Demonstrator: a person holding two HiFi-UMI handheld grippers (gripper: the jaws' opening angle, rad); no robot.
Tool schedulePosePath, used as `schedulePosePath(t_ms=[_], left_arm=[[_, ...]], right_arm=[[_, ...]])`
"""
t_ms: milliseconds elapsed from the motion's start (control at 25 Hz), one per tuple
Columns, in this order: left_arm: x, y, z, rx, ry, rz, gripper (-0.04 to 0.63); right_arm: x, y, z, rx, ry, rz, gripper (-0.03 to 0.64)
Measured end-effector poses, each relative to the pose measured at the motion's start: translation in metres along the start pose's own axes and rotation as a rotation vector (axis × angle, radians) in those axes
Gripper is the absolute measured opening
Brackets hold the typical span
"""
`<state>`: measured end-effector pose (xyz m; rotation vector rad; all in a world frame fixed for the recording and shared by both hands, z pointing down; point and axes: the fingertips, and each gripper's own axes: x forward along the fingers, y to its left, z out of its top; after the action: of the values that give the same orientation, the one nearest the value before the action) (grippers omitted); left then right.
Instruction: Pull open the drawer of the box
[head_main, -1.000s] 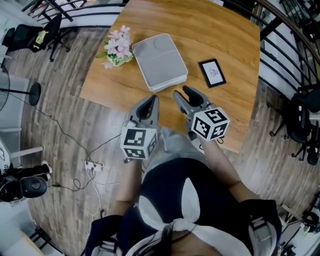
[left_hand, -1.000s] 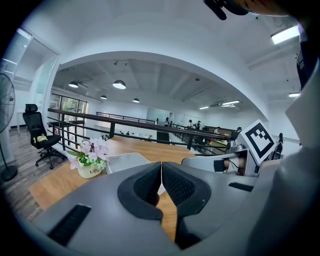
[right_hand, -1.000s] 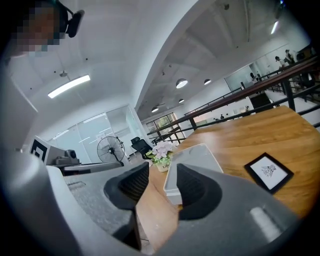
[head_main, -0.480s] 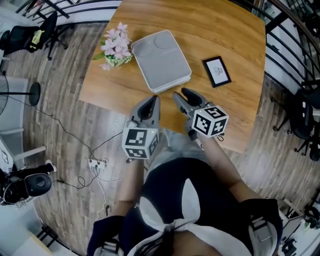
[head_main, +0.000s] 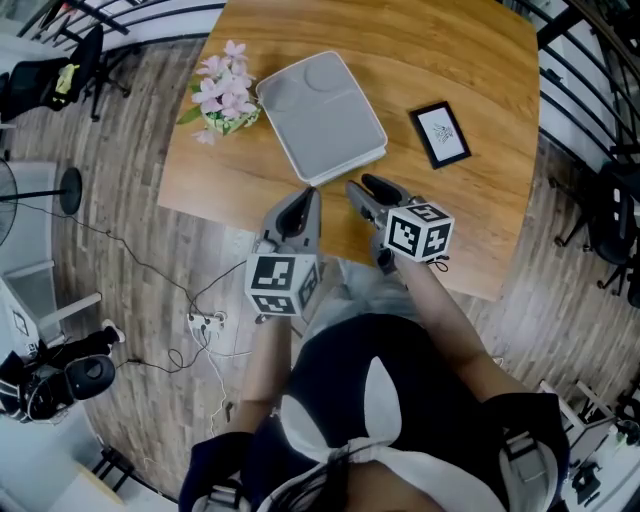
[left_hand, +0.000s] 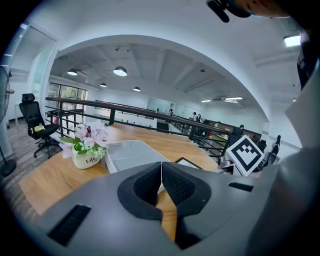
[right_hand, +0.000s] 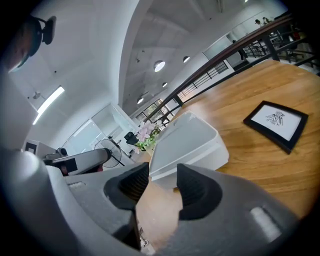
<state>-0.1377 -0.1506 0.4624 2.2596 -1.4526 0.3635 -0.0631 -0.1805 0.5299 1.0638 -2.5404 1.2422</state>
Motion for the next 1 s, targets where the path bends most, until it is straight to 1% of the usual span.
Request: schedulePosePath(t_ms=[200, 360, 520, 720, 1000], left_arm=[[0.009, 0.009, -0.003, -0.010, 0.018, -0.004, 0.020], [0.013, 0.014, -0.007, -0.008, 0.049, -0.005, 0.020], [0.016, 0.020, -0.011, 0.005, 0.069, -0.006, 0.021], [0.018, 0.025, -0.020, 0.005, 0.120, -0.011, 0.020], [0.023, 0.023, -0.025, 0.009, 0.132, -0.028, 0.021]], right_arm=[[0.014, -0.013, -0.010, 0.078, 0.024, 0.007, 0.175], [0.023, -0.021, -0.015, 0.150, 0.025, 0.033, 0.198], [0.032, -0.030, -0.019, 0.189, 0.038, 0.044, 0.218], [0.040, -0.038, -0.025, 0.241, 0.050, 0.049, 0.232], [0.049, -0.047, -0.030, 0.339, 0.044, 0.079, 0.238]])
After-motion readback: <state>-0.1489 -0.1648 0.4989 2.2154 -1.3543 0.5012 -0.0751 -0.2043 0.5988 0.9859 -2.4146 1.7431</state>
